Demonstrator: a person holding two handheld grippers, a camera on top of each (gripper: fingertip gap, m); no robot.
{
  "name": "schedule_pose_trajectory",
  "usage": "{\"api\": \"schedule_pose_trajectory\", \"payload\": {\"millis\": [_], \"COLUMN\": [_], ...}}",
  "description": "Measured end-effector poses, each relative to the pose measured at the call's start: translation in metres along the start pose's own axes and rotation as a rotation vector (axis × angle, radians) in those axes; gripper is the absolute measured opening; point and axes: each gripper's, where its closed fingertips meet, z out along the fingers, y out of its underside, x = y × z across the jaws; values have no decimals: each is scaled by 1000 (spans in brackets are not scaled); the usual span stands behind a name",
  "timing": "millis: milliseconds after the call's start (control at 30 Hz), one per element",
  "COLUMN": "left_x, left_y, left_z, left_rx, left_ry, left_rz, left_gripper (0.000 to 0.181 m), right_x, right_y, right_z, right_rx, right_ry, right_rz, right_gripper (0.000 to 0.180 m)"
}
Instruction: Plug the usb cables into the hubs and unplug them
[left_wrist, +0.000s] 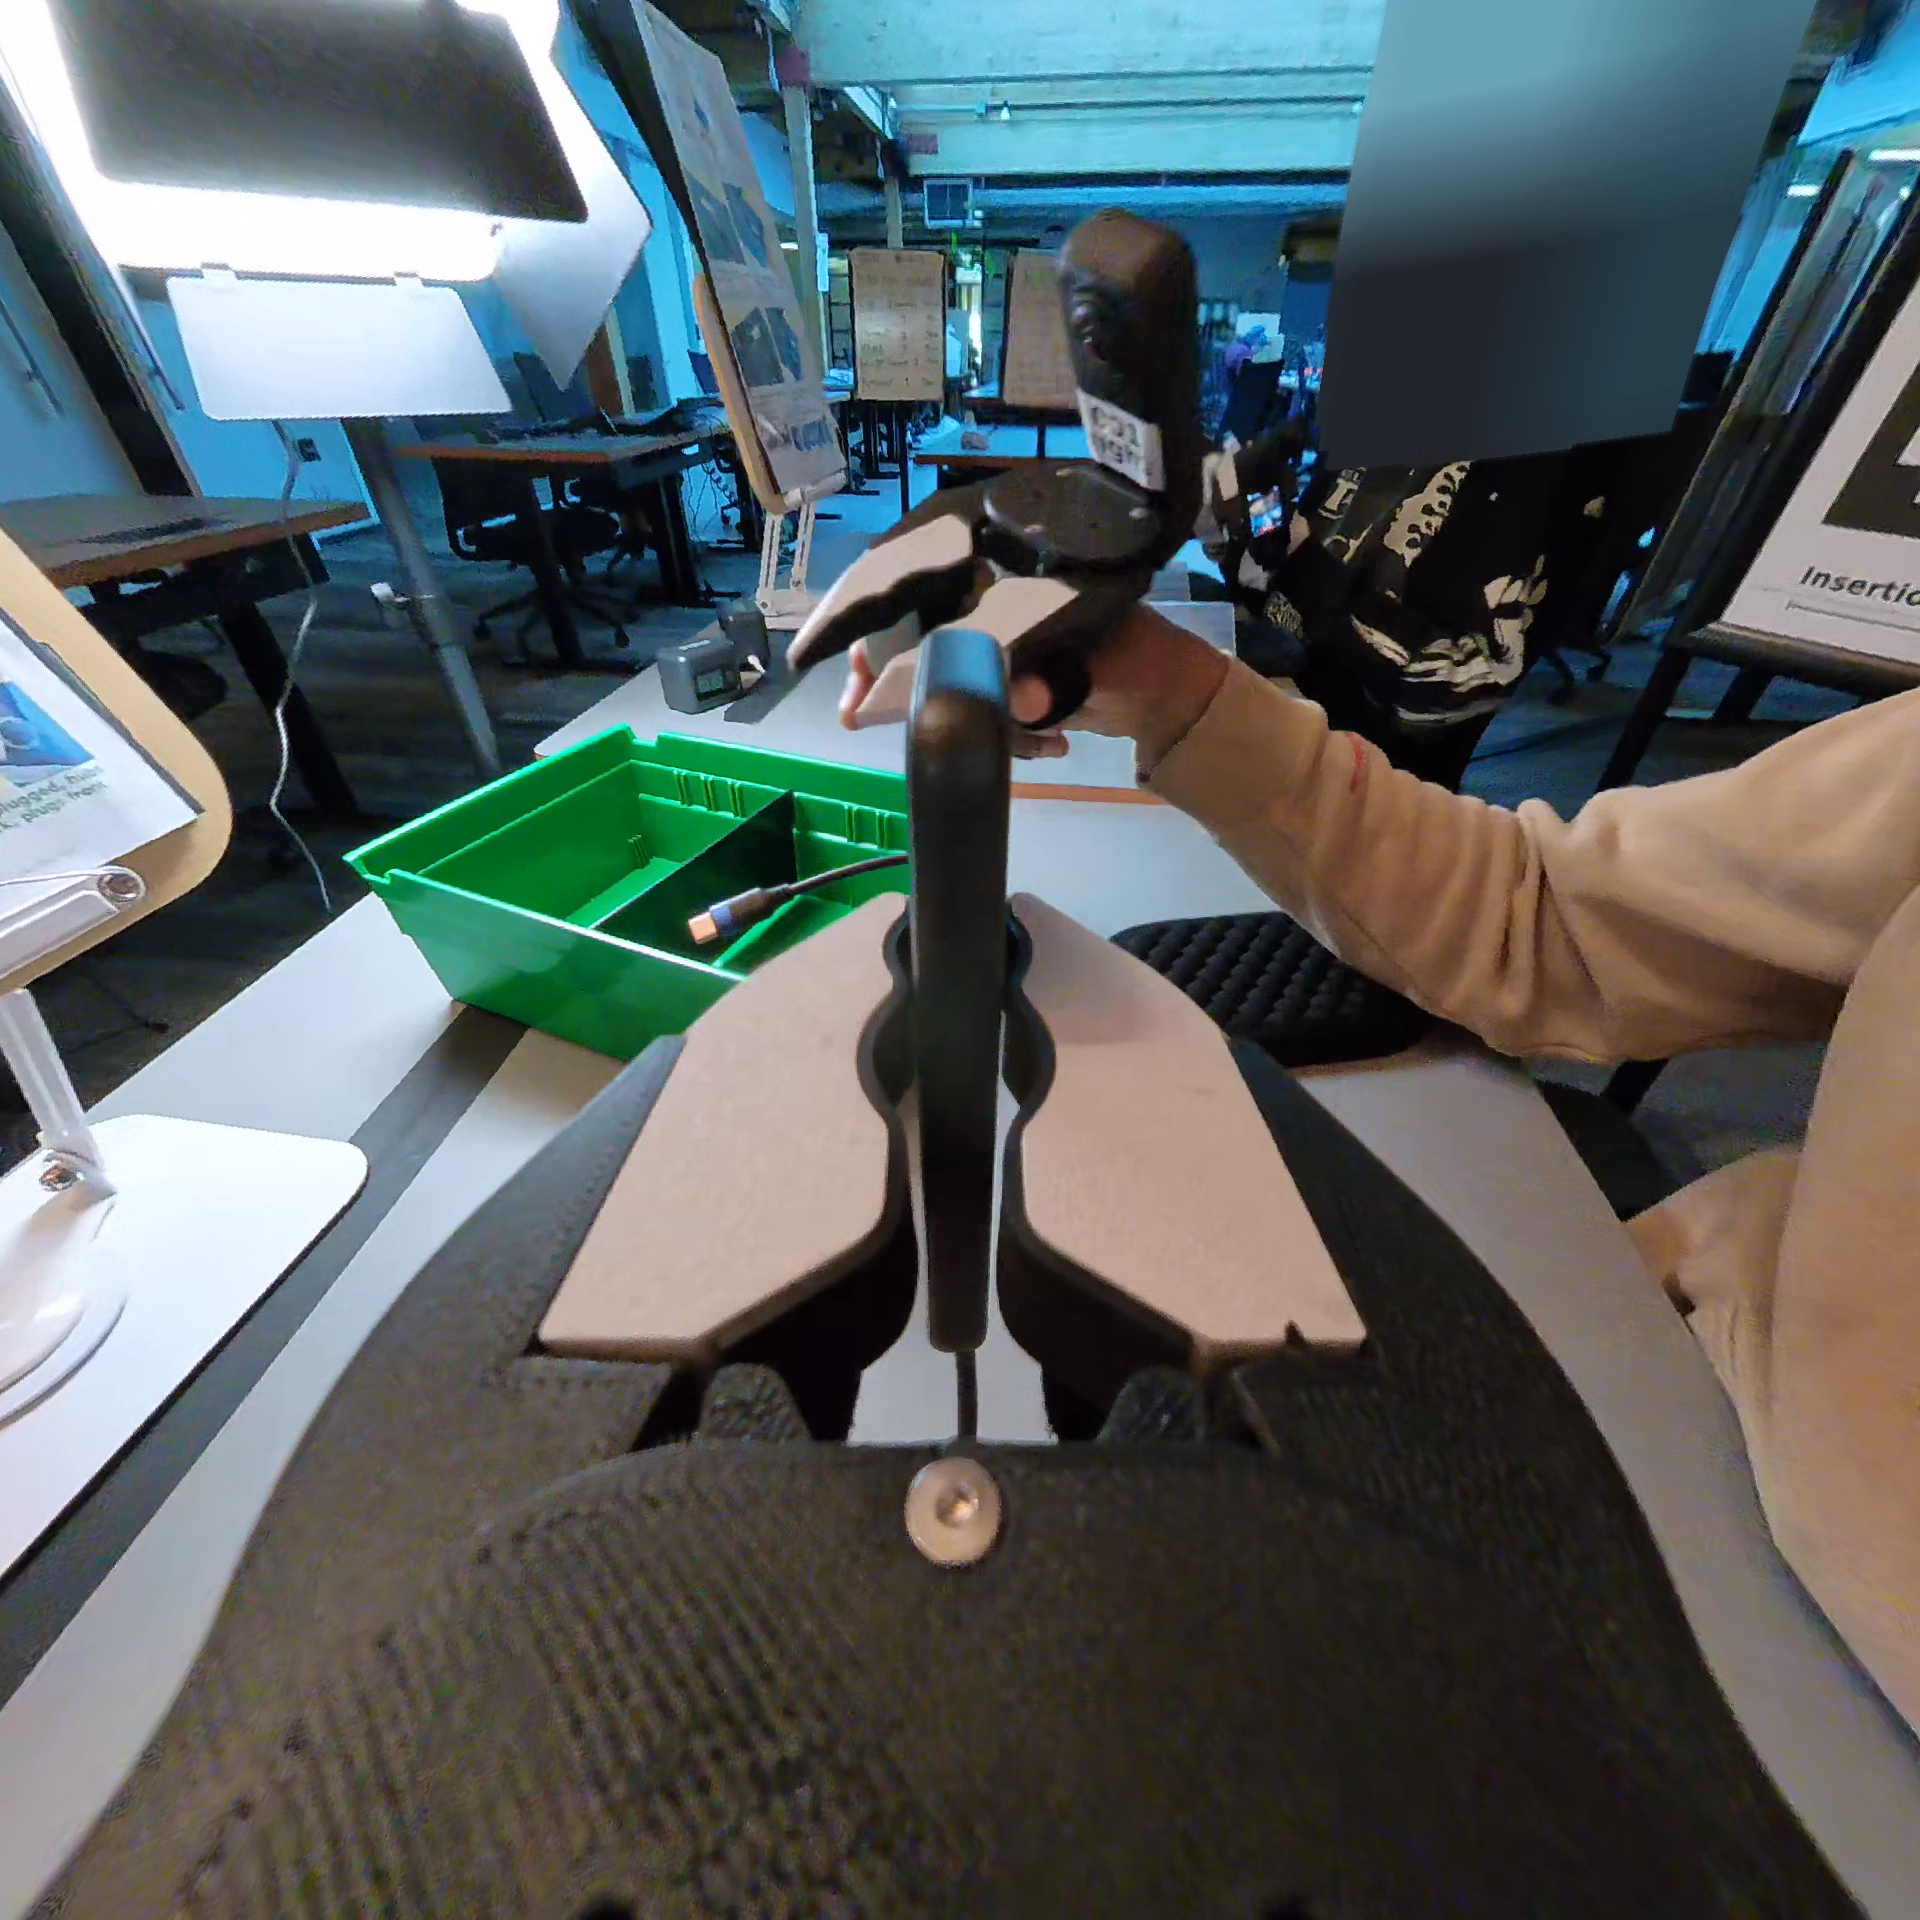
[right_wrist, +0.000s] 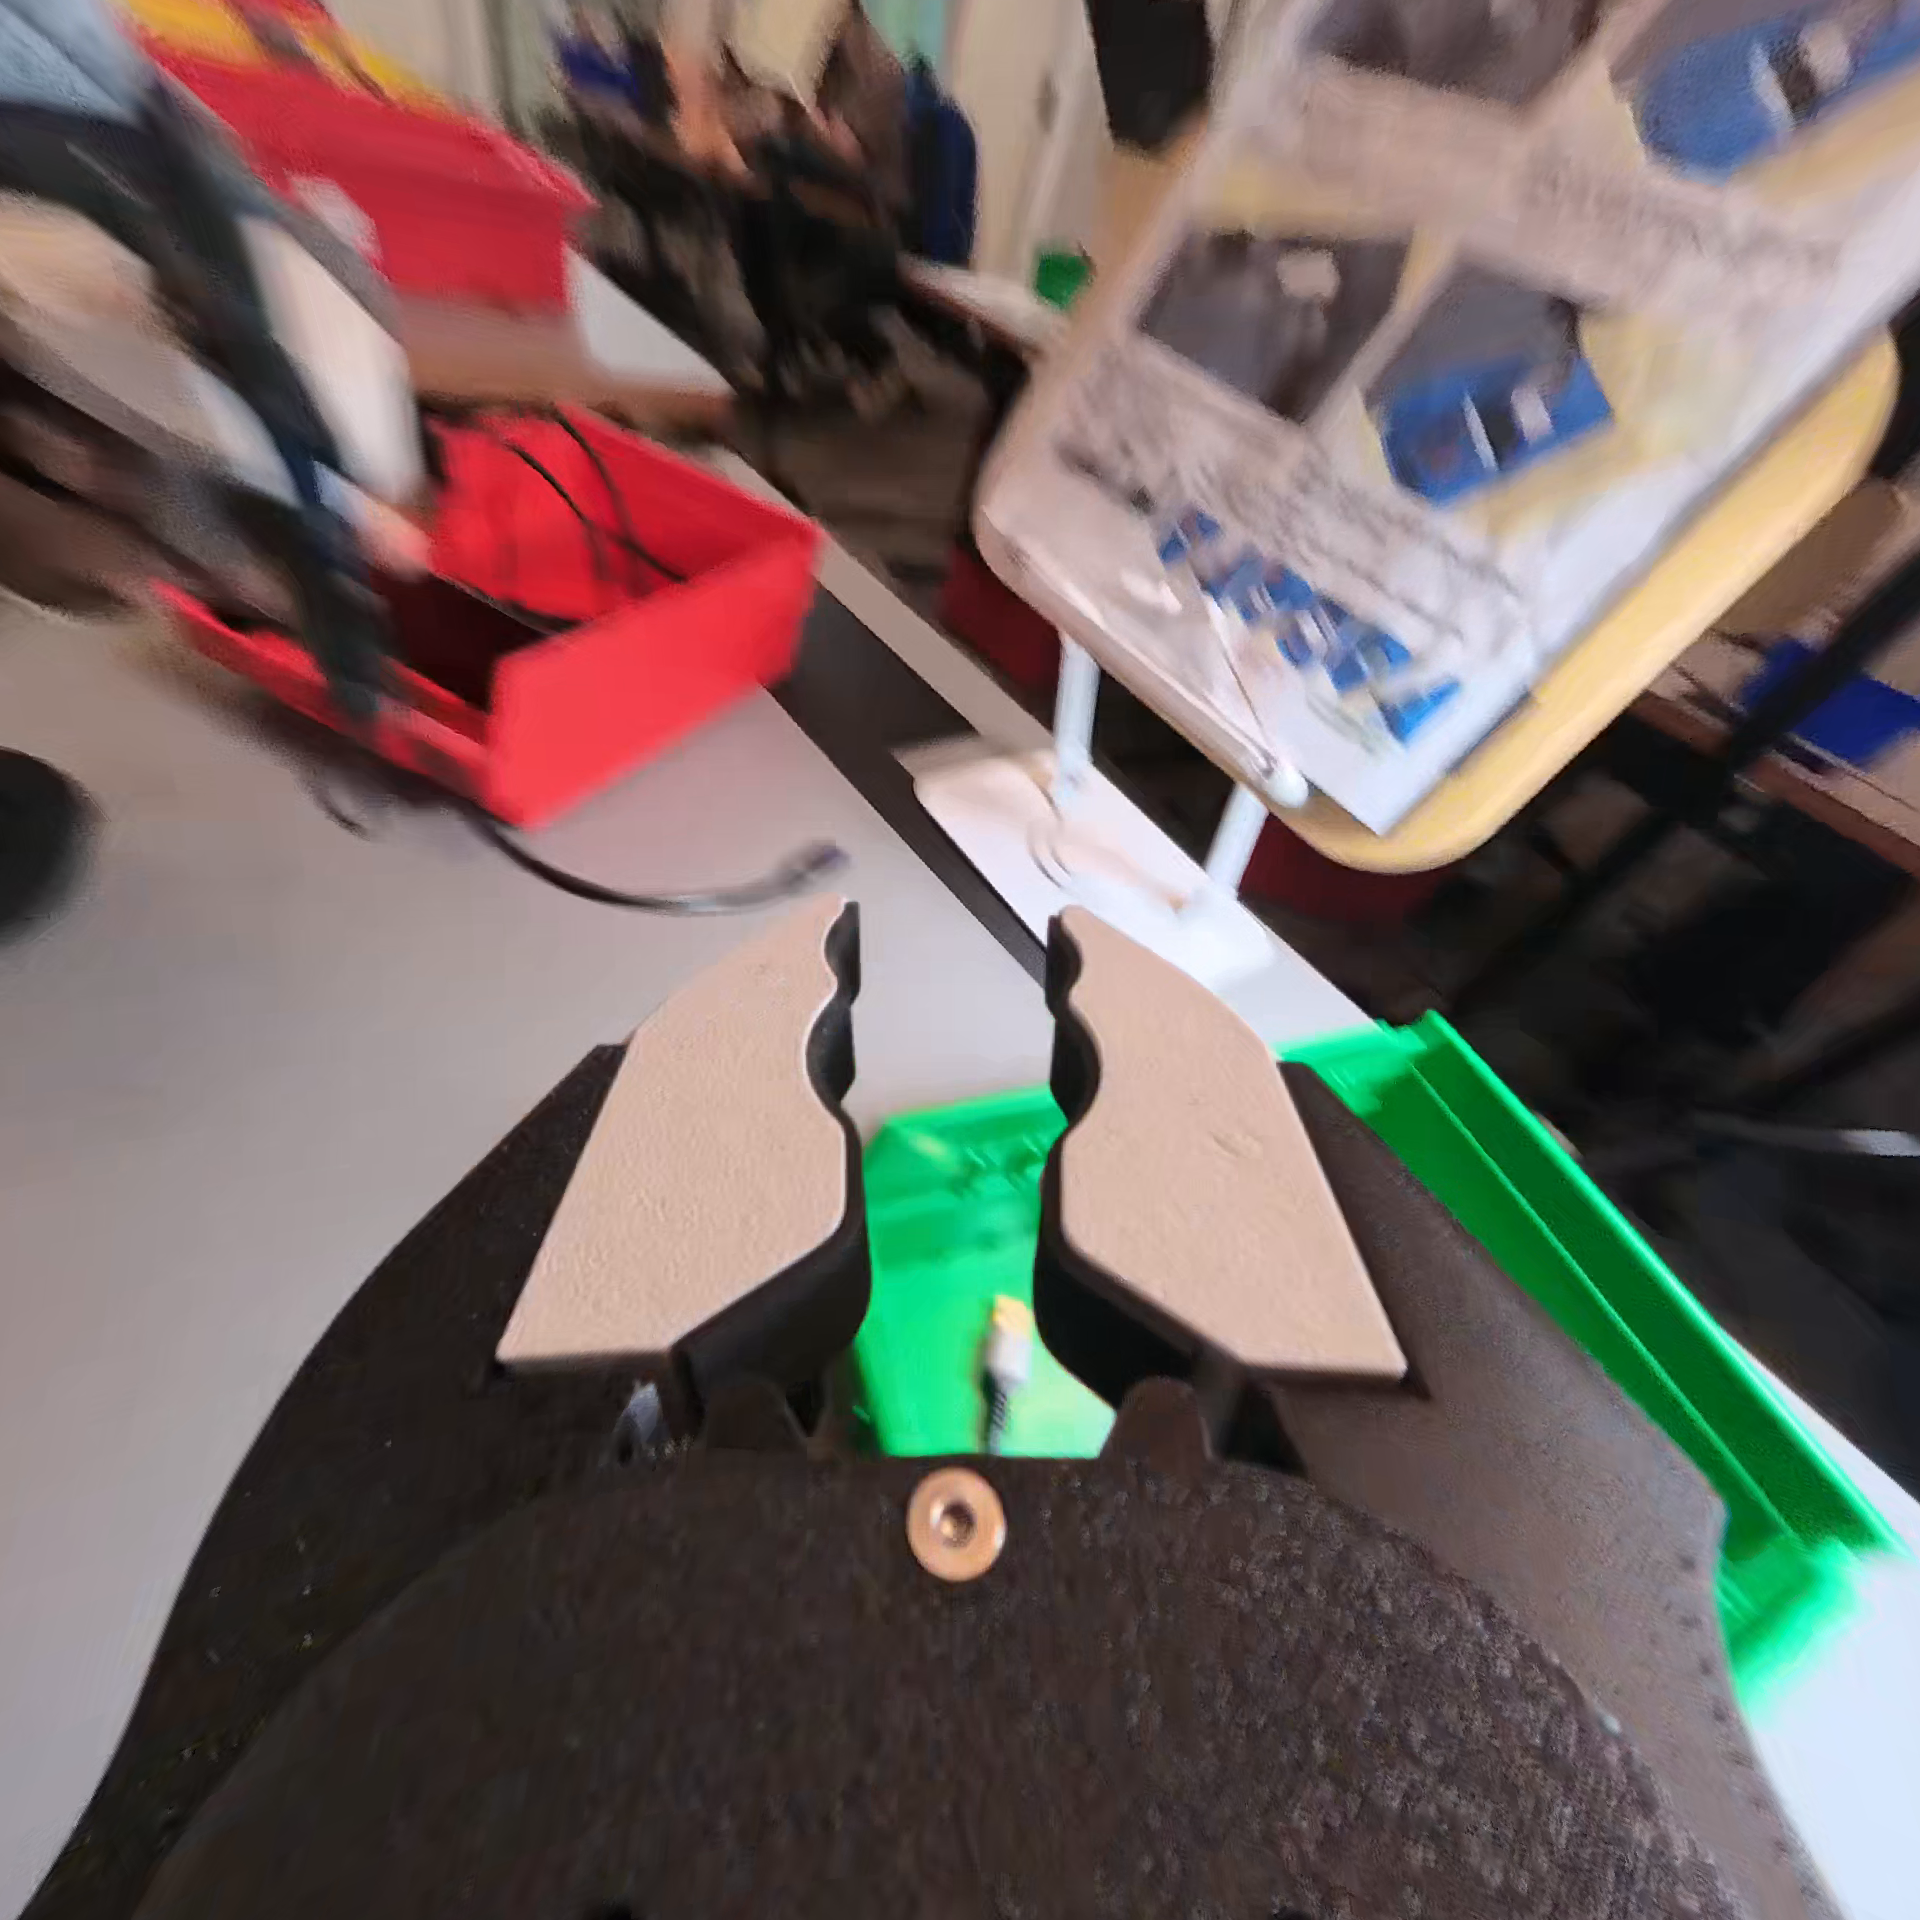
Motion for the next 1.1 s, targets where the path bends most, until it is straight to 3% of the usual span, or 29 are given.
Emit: {"api": "schedule_pose_trajectory", "payload": {"millis": [133,267,367,500,667,933,1000,1100], "left_x": [-8,-8,-1,13,25,37,43,48], "left_y": [-12,-30,-37,-35,-28,-28,-22,-14], "left_z": [-3,-11,-12,0,14,15,16,18], "left_rx": [106,220,248,214,170,143,99,63], "left_ry": [-52,-65,-30,32,82,140,181,212], "left_rz": [-39,-73,-107,-155,-188,-148,-133,-90], "left_gripper": [13,13,12,12,13,14,29,31], "right_x": [-65,-117,-130,-137,-144,-149,-150,-148], "right_y": [-47,-48,-51,-64,-64,-65,-66,-70], "right_z": [-12,15,44,47,43,36,34,29], "right_rx": [159,175,277,416,417,419,430,456], "right_ry": [-295,-492,-468,-503,-544,-604,-610,-626], "right_rz": [30,70,132,277,258,241,237,253], "right_gripper": [22,22,26,27,11,7,7,7]}}
